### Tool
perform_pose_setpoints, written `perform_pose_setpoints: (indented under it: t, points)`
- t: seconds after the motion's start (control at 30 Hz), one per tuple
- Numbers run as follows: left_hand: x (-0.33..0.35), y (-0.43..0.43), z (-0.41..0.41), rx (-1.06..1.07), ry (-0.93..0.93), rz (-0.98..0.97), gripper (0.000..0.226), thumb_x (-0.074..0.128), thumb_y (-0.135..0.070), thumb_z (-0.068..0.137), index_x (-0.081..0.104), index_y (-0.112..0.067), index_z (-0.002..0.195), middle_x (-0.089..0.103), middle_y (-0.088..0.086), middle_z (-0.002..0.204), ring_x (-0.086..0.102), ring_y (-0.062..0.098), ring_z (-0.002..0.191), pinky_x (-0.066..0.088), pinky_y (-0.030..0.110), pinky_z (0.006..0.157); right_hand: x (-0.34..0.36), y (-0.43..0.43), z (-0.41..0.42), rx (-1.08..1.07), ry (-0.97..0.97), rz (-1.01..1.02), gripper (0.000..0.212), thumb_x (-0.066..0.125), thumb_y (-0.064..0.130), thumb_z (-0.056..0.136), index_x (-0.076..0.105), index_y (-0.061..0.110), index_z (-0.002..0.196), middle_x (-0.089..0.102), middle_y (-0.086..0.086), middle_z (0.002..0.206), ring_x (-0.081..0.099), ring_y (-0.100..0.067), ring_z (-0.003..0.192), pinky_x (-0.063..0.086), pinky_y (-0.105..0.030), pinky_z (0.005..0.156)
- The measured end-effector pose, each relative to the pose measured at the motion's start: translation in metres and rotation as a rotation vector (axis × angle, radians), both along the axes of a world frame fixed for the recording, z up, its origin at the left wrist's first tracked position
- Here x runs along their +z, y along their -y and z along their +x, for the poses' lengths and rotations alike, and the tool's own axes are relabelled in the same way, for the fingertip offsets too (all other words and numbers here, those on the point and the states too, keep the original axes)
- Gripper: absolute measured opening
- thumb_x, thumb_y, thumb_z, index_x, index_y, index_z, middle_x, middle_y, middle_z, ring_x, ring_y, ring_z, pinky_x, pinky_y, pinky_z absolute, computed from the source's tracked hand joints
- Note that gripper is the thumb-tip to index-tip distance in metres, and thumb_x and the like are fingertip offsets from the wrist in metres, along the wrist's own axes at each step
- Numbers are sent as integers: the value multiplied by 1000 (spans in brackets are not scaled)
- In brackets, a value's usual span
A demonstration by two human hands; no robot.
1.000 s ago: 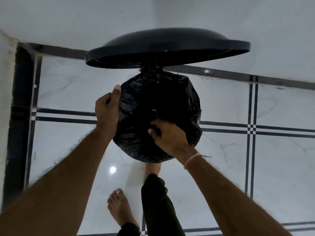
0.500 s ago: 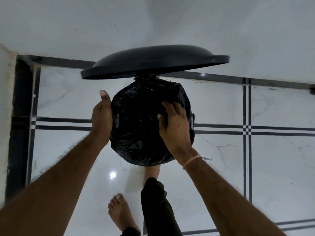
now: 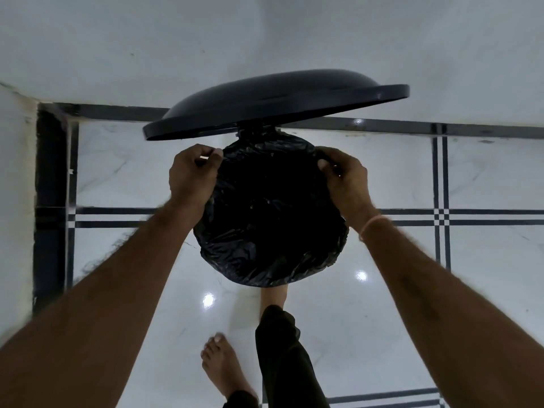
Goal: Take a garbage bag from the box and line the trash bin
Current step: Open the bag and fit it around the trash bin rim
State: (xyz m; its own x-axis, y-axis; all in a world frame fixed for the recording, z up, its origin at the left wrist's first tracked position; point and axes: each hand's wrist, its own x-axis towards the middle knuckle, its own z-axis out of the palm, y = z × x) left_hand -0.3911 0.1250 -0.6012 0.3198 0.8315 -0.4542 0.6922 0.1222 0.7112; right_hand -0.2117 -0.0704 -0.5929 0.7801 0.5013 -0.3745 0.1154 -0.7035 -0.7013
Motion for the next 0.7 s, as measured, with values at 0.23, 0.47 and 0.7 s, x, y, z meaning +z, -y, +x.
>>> perform_pose_setpoints:
  t: [0.23, 0.47, 0.7]
  points:
    - [1, -11, 8, 56, 10, -143, 30, 71, -45, 93, 74, -17, 83, 75, 4, 90, 72, 27, 100, 55, 39, 94, 8, -26, 19, -256, -398, 67, 30, 75, 36, 95, 75, 10, 79, 74, -6, 77, 73, -19, 71, 65, -38, 76]
    - [-1, -9, 10, 69, 32, -152, 34, 69, -43, 95, 70, -13, 80, 68, 4, 82, 65, 21, 86, 49, 30, 82, 8, -38, 27, -412, -542, 79, 33, 75, 29, 96, 67, 5, 74, 73, -10, 78, 73, -21, 68, 62, -27, 60]
    - [0, -9, 9, 95, 51, -149, 29, 70, -45, 94, 68, -16, 94, 72, 6, 100, 67, 21, 97, 52, 33, 87, -1, -28, 34, -340, -486, 19, 25, 69, 26, 100, 71, 7, 84, 69, -7, 79, 69, -17, 72, 63, -27, 66]
